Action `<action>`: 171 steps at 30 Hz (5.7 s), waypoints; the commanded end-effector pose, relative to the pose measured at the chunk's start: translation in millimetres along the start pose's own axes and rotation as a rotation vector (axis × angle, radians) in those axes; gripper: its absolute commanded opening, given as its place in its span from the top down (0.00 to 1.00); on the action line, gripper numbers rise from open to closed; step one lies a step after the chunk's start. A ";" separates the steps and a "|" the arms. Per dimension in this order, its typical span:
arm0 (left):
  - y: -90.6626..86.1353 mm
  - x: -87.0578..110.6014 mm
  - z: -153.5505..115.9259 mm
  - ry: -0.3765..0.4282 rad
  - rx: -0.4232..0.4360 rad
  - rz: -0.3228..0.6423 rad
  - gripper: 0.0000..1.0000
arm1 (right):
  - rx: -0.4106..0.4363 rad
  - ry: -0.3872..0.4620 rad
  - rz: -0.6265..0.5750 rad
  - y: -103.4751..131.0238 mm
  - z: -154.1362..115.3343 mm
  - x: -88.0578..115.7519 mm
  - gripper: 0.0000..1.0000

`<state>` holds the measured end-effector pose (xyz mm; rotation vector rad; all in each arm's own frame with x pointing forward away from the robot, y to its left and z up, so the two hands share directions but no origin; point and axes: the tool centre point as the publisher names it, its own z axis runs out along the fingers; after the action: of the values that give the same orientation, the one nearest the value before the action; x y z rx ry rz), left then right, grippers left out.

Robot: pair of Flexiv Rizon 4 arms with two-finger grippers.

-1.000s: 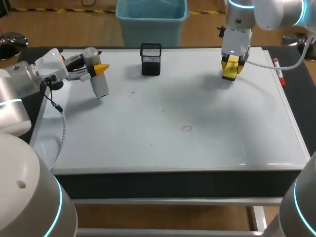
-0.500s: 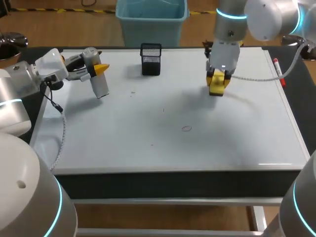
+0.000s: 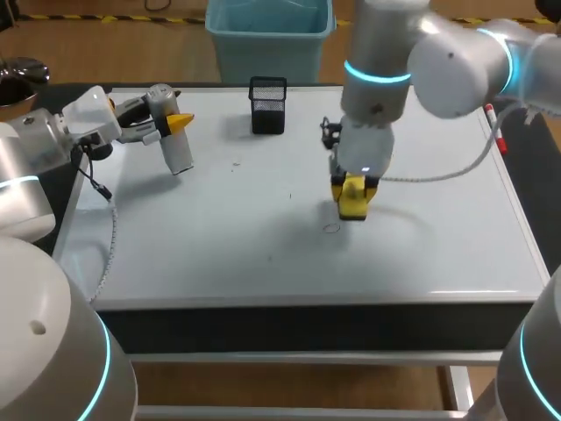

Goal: Pick up the inspection probe, press it on each red-marked spot on the whiteboard one by one, put down the probe, pick up the eraser, and wipe off all the red marks.

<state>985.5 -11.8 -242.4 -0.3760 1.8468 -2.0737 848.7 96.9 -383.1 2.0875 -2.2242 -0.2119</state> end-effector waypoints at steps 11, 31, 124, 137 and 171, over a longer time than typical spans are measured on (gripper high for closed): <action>-0.9 -0.2 0.1 0.000 0.001 0.000 1.00 | 0.119 -0.004 -0.030 46.5 20.2 -38.1 1.00; -0.9 -0.2 0.1 0.000 0.001 0.000 1.00 | 0.085 0.014 -0.066 35.6 48.7 -42.0 1.00; -0.9 -0.2 0.1 0.000 0.001 0.000 1.00 | 0.120 -0.002 -0.014 -107.4 -12.0 16.3 1.00; -0.9 -0.2 0.1 0.000 0.001 0.000 1.00 | 0.113 -0.014 -0.059 -174.1 -21.7 -11.6 1.00; -0.9 -0.2 0.1 0.000 0.001 0.000 1.00 | 0.092 0.018 0.037 -246.1 -9.3 -18.7 1.00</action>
<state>985.5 -11.8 -242.4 -0.3760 1.8468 -2.0738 1087.8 98.1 -412.1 2.0900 -2.3146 -0.0894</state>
